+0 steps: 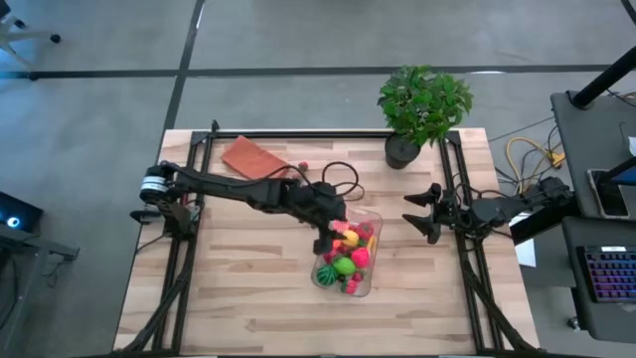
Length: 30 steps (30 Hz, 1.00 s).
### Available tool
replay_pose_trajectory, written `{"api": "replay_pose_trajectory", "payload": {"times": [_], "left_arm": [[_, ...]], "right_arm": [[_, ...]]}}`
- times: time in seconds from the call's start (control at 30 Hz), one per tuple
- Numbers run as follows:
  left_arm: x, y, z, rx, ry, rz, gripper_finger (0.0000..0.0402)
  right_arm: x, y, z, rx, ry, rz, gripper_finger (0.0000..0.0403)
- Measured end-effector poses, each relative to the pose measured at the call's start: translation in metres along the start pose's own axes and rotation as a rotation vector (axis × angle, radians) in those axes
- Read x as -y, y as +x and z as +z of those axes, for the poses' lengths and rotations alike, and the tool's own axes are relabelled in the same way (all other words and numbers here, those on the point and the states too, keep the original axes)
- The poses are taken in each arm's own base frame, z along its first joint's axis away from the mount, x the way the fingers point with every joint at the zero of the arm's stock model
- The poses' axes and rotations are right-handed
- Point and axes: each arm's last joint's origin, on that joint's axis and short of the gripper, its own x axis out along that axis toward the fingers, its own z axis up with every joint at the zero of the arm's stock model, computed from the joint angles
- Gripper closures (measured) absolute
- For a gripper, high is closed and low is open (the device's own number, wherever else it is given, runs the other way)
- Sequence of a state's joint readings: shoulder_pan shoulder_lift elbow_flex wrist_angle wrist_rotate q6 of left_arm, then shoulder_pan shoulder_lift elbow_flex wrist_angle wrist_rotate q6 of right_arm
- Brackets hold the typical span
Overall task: Pick and placing Produce into tupperware
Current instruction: Put the cherry into the transparent bin, then put the strawberry into the transparent bin
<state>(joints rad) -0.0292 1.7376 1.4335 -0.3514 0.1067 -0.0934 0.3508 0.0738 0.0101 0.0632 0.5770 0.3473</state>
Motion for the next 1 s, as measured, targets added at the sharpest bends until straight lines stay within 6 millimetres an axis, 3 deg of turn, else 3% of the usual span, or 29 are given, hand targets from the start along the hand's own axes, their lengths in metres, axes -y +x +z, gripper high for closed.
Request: {"api": "replay_pose_trajectory", "payload": {"times": [0.17, 0.27, 0.37, 0.47, 0.53, 0.6, 1.0], "left_arm": [[-0.026, -0.037, 0.001, -0.089, 0.070, 0.236, 0.0126], [-0.062, -0.058, -0.007, -0.192, 0.025, 0.326, 0.0122], [-0.109, -0.077, -0.019, -0.258, -0.170, 0.420, 0.0121], [-0.155, -0.086, -0.031, -0.223, -0.531, 0.454, 0.0121], [-0.181, -0.086, -0.044, -0.226, -0.730, 0.436, 0.0122], [-0.195, -0.081, -0.052, -0.237, -0.805, 0.452, 0.0126], [-0.225, -0.026, -0.079, -0.305, -0.850, 0.562, 0.0175]], "right_arm": [[0.000, 0.000, 0.000, 0.000, 0.000, 0.000, 0.0078], [0.000, 0.000, 0.000, -0.001, 0.000, -0.001, 0.0078], [0.000, 0.000, 0.000, -0.001, -0.001, 0.000, 0.0078], [0.000, 0.000, 0.000, -0.001, 0.000, -0.001, 0.0078], [0.000, 0.000, 0.000, -0.001, -0.001, 0.000, 0.0078], [0.000, 0.000, 0.000, -0.001, -0.001, 0.000, 0.0078], [0.000, 0.000, 0.000, -0.001, -0.001, -0.001, 0.0078]]}}
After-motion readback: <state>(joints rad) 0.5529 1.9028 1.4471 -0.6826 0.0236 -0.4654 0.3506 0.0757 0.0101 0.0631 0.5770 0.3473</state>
